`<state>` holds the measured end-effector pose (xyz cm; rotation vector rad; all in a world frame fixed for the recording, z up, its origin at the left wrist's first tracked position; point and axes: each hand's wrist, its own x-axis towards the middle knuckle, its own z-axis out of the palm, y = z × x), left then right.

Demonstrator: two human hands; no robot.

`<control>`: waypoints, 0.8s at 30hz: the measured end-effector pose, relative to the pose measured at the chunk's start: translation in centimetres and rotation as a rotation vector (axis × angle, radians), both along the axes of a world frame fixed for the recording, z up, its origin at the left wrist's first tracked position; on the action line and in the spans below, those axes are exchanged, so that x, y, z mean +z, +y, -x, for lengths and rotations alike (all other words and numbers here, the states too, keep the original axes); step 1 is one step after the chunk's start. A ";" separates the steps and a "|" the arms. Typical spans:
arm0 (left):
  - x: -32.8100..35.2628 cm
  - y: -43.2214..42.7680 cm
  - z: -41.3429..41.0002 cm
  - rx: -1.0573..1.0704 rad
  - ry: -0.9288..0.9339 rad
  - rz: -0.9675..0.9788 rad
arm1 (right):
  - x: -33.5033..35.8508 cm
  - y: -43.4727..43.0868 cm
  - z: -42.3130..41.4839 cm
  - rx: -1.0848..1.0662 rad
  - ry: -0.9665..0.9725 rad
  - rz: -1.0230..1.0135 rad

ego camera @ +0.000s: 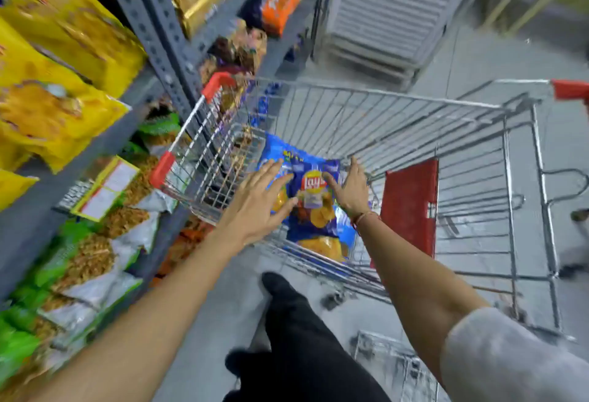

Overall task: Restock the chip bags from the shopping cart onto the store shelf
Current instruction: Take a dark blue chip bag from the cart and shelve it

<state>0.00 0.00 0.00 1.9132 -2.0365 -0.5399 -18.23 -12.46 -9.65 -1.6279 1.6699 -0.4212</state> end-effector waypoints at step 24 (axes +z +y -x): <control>-5.0 1.9 -0.3 0.053 -0.053 -0.134 | -7.0 -1.4 1.3 -0.162 -0.367 -0.573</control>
